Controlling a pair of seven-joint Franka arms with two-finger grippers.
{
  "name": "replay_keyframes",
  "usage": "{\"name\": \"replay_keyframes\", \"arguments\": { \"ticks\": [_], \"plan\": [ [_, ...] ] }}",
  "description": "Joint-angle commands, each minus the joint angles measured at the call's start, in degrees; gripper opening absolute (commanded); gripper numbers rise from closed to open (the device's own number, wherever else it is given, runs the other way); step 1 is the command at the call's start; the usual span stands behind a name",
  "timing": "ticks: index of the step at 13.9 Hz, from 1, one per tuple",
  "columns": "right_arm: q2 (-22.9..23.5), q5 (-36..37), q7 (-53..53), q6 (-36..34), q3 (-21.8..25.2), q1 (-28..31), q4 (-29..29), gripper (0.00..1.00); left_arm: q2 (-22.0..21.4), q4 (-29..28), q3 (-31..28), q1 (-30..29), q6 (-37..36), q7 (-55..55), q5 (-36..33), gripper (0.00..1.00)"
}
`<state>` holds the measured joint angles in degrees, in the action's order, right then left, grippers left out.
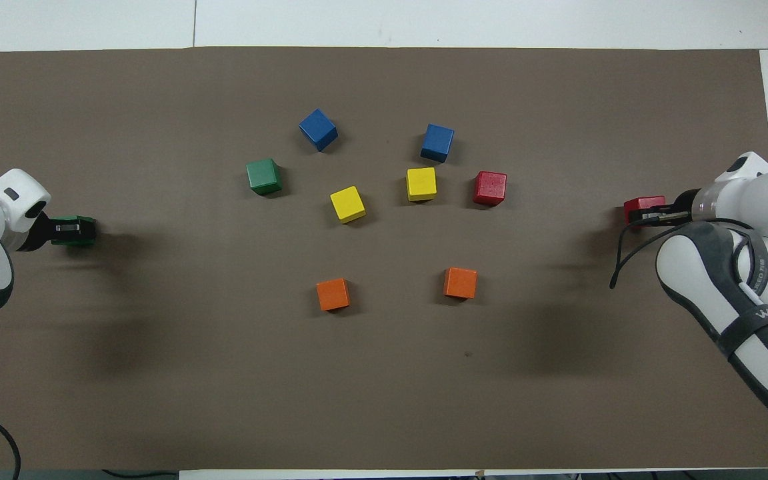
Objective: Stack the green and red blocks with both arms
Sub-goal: 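Lower the green block with the left gripper while the right gripper lowers red, then grasp another green block with the left gripper while the right gripper grasps red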
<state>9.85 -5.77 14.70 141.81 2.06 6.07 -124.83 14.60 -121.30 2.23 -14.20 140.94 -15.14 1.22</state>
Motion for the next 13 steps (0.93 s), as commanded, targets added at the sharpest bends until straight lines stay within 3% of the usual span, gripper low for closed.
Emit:
{"name": "replay_keyframes", "arguments": {
  "ticks": [1, 4, 7, 8, 9, 10, 11, 13],
  "plan": [
    [0.43, -1.26, -0.11, 1.37, -0.30, -0.09, -0.50, 0.00, 0.35, -0.52, 0.41, -0.83, 1.71, -3.31, 0.01, 1.00],
    [1.58, -1.26, -0.20, 3.13, -0.30, -0.18, -0.50, 0.00, 0.43, 0.96, 0.41, -0.56, -0.31, -3.40, 0.01, 1.00],
    [1.58, -1.26, -0.20, 3.48, -0.30, -0.18, -0.94, 0.01, 0.43, 7.98, 0.41, -0.04, -9.77, -3.23, 0.01, 1.00],
    [1.84, -1.26, -0.20, 3.83, -0.30, -0.18, -0.94, 0.07, 0.35, 10.79, 0.50, 0.23, -13.29, -2.96, 0.01, 1.00],
    [2.10, -1.17, -0.20, 4.18, -0.30, -0.18, -1.03, 0.28, 0.26, 13.69, 0.58, 1.27, -16.72, -2.44, 0.01, 1.00],
    [2.11, -1.17, -0.20, 4.27, -0.30, -0.26, -0.94, 0.71, 0.34, 16.41, 0.50, 3.28, -19.97, -0.43, 0.27, 1.00],
    [2.11, -1.17, -0.29, 4.18, -0.30, -0.26, -0.94, 1.00, 0.52, 19.14, 0.41, 5.74, -22.96, 5.42, 0.10, 1.00],
    [2.11, -1.17, -0.29, 3.39, -0.30, -0.26, -0.59, 1.00, 1.48, 22.32, 0.32, 11.71, -25.45, 17.99, -0.07, 1.00]
  ]
}}
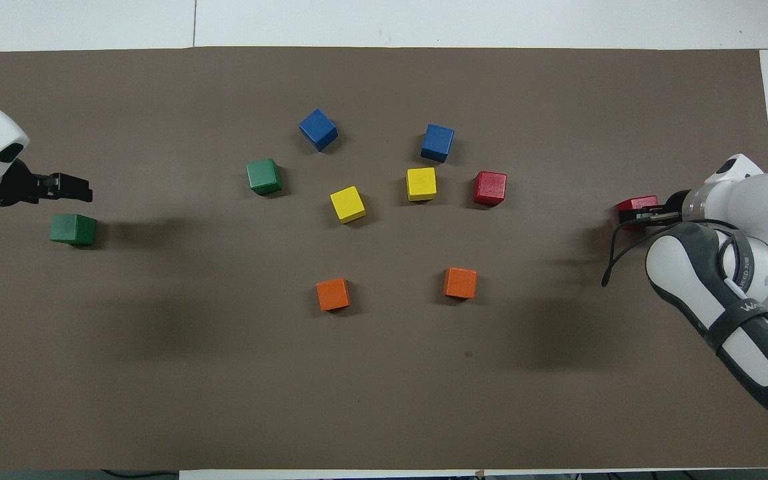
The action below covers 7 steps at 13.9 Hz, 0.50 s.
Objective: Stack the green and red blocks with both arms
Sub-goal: 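Grasp another green block with the left gripper while the right gripper grasps red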
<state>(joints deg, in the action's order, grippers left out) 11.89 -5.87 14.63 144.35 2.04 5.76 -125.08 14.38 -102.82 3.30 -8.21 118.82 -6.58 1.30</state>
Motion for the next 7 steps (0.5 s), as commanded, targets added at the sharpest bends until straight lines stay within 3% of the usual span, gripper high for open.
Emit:
{"name": "replay_keyframes", "arguments": {
  "ticks": [1, 4, 7],
  "plan": [
    [-0.12, -1.07, -0.13, 0.59, -0.28, 0.04, -0.08, 1.00, 1.97, 4.90, -0.75, 8.44, -3.33, 13.92, -0.07, 1.00],
    [-2.92, -1.07, -0.48, -8.69, -0.37, -0.05, 4.39, 1.00, 3.20, 7.45, -0.66, 14.08, -3.33, 21.77, 0.55, 1.00],
    [-2.67, -0.02, -9.40, -24.15, -0.46, -3.90, 17.72, 1.00, 7.66, 11.22, -0.75, 20.23, -3.15, 29.67, 0.37, 1.00]
  ]
}}
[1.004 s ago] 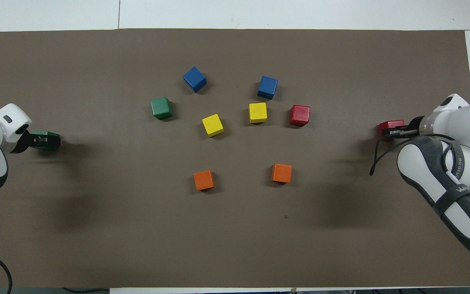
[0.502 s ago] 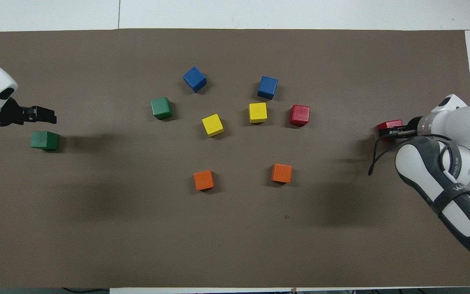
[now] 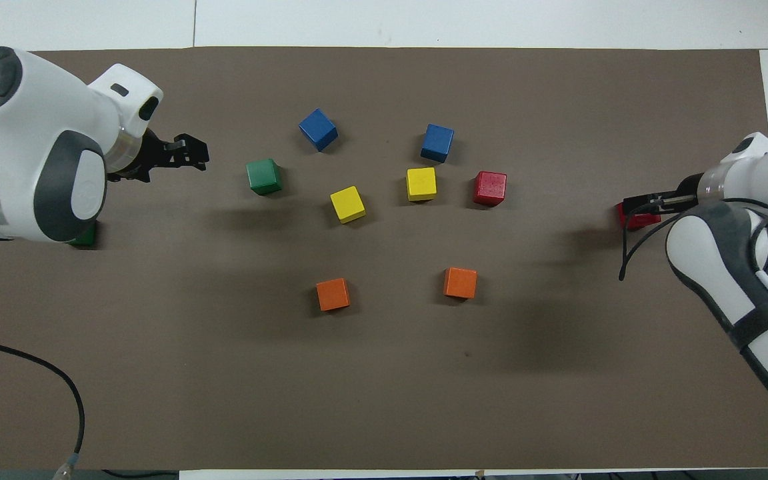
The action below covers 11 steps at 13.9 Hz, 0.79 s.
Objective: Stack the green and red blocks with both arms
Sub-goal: 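Grasp another green block with the left gripper while the right gripper grasps red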
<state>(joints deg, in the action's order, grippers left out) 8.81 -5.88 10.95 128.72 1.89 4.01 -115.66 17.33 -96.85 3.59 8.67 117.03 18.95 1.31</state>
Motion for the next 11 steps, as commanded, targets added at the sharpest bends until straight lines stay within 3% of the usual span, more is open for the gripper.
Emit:
{"name": "replay_keyframes", "arguments": {
  "ticks": [1, 6, 11],
  "plan": [
    [1.29, 0.08, -9.15, -10.23, -0.31, -3.82, 11.30, 1.00, 7.17, 7.96, -1.13, 4.42, -1.46, 5.90, 0.10, 1.00],
    [5.59, 1.92, -33.39, -4.28, -0.31, -15.06, 14.05, 1.00, 12.89, 10.36, -1.13, 6.53, 1.34, 9.77, -0.07, 1.00],
    [10.87, 5.80, -44.15, -3.21, -0.31, -19.74, 18.27, 1.00, 13.43, 8.44, -1.13, 7.33, 6.36, 12.77, -0.86, 1.00]
  ]
}}
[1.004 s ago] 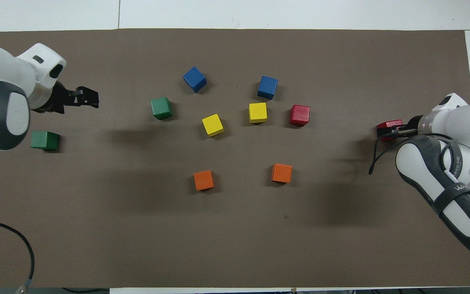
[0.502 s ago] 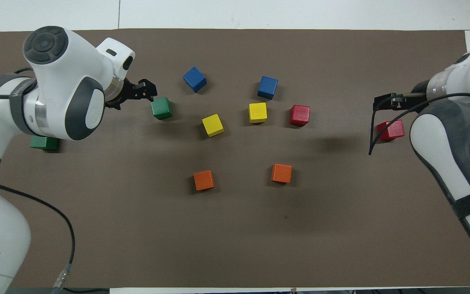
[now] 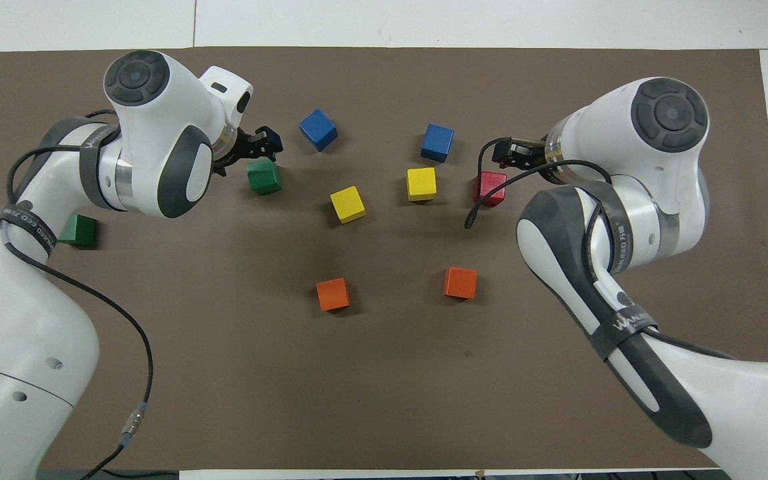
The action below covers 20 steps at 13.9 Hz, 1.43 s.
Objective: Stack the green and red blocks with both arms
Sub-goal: 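Grasp another green block with the left gripper while the right gripper grasps red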
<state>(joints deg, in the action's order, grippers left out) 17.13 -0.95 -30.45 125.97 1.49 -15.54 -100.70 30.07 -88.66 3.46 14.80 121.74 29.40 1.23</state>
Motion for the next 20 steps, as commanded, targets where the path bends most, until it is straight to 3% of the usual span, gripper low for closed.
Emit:
{"name": "replay_keyframes", "arguments": {
  "ticks": [1, 8, 13, 14, 16, 18, 19, 20],
  "plan": [
    [3.69, 1.04, -4.00, -0.20, 0.09, -0.81, 3.93, 1.00, 0.69, -0.37, -0.99, 1.37, 1.92, 2.41, -0.87, 1.00],
    [7.22, 2.54, -3.75, 5.51, 0.01, -2.83, 3.50, 1.00, 2.62, -1.78, -0.91, 1.37, 7.53, 1.80, -5.09, 1.00],
    [7.66, 3.15, 3.63, 5.69, 0.01, -2.75, 1.57, 1.00, 4.47, -1.96, -0.73, 2.51, 8.77, 1.53, -7.91, 0.98],
    [7.48, 3.15, 5.20, 5.69, 0.01, -2.40, 1.04, 1.00, 4.47, -2.31, -0.73, 2.60, 8.77, 1.45, -7.99, 0.83],
    [7.22, 3.06, 6.97, 7.26, 0.01, -2.04, -0.45, 1.00, 4.29, -3.10, -0.82, 2.77, 7.99, 1.10, -7.99, 0.37],
    [6.87, 2.98, 6.80, 9.29, -0.08, -2.13, -2.12, 1.00, 4.03, -2.84, -0.73, 2.77, 5.27, 0.22, -7.91, 0.09],
    [6.87, 2.89, 6.54, 9.47, -0.08, -2.13, -2.48, 1.00, 3.94, -2.66, -0.64, 2.77, 4.91, 0.30, -7.73, 0.00],
    [6.87, 2.54, 6.54, 9.82, -0.08, -2.39, -2.92, 1.00, 3.85, -2.66, -0.64, 2.77, 4.38, 0.22, -7.56, 0.00]
  ]
}}
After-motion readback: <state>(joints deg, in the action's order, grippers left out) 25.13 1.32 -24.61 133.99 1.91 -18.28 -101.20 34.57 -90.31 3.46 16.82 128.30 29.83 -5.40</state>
